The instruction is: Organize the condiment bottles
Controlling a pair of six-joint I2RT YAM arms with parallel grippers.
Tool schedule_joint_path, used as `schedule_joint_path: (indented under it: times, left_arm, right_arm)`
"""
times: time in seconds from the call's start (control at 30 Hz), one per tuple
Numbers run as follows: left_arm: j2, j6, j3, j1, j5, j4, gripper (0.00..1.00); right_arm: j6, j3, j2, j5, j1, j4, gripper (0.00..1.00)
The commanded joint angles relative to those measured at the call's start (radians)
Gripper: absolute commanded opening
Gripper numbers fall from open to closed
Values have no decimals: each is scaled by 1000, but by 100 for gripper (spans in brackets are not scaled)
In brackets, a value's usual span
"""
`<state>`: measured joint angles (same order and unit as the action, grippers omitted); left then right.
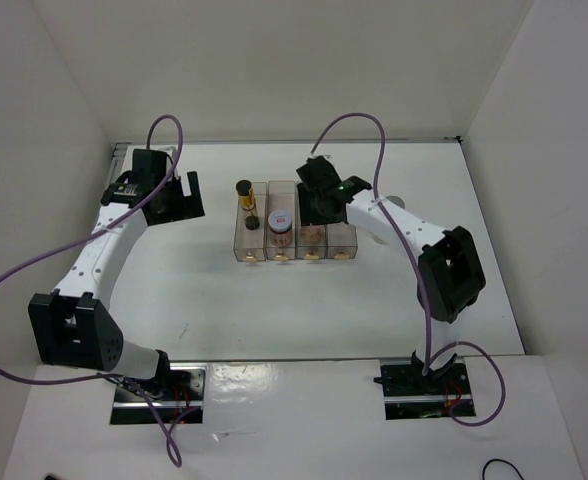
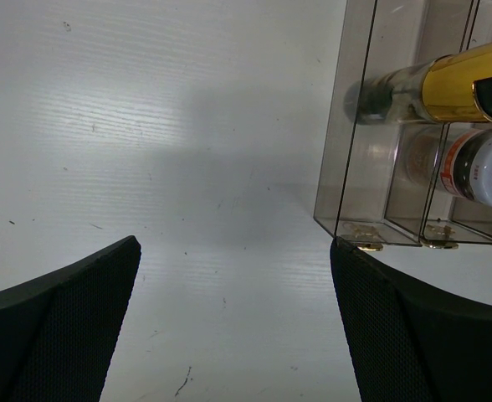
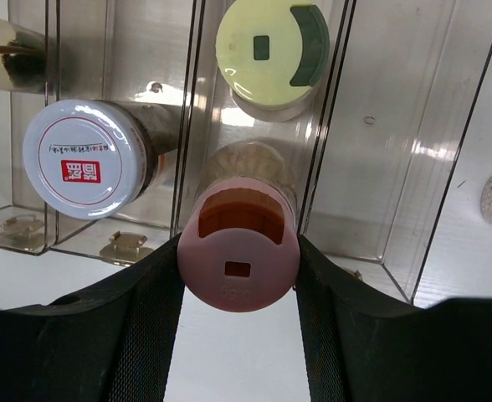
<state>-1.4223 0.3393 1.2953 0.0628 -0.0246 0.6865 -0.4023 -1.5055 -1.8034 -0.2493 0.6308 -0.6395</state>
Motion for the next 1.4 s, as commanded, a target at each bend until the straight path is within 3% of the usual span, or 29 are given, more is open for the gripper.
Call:
schedule_joint_path:
  times: [0.0,0.33,0.5,0.63,0.97,1.23,1.37]
  left_arm:
    - [-12,-17,-5,-4,-3,-25,100]
    - [-12,-17,-5,-4,-3,-35,100]
    - [-12,-17,-5,-4,-12,-35,100]
    - [-3,-17,-5,-4,-12,-35,100]
    - [16,-17,-5,-4,-12,-35,100]
    - [25,-8,-5,-4,-3,-25,100]
    - [34,-8,-5,-4,-3,-25,100]
  right_arm:
    - [10,-29,-16,-1,9,61,3]
    - [10,-27,-56,-1,27,74,17]
    - [19,-47,-65,-10,37,32,38]
    - [19,-47,-54,-31,37,11,45]
    - [19,-94,-11,-65,37,-74,89]
    - [59,-212,147,-163,37,-152,95]
    - [100,-251,179,-231,-37,-180,97]
